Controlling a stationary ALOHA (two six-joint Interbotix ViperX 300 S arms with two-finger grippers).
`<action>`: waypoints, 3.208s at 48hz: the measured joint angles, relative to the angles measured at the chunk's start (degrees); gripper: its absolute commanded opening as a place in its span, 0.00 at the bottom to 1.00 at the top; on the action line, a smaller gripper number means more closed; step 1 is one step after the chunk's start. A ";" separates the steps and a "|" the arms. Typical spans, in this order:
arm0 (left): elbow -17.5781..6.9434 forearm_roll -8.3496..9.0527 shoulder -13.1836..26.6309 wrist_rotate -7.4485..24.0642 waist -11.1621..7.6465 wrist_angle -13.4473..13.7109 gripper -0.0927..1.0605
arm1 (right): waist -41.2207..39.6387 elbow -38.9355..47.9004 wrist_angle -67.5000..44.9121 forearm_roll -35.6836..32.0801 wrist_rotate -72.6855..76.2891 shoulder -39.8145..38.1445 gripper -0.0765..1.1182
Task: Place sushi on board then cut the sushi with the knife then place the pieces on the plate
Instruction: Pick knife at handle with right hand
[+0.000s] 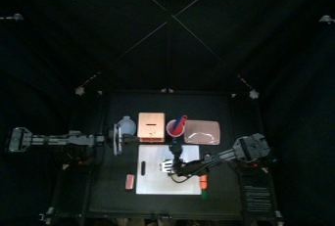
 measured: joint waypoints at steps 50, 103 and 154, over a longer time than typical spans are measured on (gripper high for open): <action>0.88 -0.44 0.00 0.00 0.18 -0.09 0.08 | -31.82 11.78 4.13 23.29 -84.81 -33.49 0.79; 0.62 -1.76 0.00 0.18 3.87 -0.35 0.08 | -54.84 -15.73 30.41 50.36 -128.94 -5.27 0.79; 0.79 -1.76 0.00 0.18 4.31 -0.44 0.08 | -49.66 -20.83 39.20 49.57 -128.76 1.93 0.79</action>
